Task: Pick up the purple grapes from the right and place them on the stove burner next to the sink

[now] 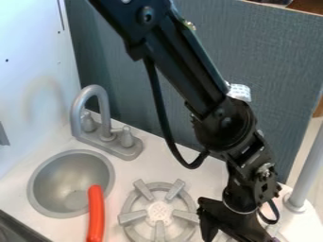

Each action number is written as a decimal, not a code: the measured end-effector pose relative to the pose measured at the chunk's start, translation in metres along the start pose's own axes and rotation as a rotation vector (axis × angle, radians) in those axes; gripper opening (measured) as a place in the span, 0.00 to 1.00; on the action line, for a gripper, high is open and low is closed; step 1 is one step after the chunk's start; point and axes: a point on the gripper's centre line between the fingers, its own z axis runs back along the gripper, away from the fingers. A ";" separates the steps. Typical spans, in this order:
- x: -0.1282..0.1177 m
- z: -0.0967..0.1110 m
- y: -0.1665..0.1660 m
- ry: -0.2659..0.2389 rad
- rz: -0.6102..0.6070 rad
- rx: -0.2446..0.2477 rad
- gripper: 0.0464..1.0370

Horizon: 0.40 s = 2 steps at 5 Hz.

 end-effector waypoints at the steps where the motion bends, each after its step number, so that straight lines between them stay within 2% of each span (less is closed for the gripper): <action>1: 0.007 0.003 -0.005 -0.027 -0.035 -0.014 0.97; 2: 0.019 0.011 -0.018 -0.052 -0.077 -0.037 0.97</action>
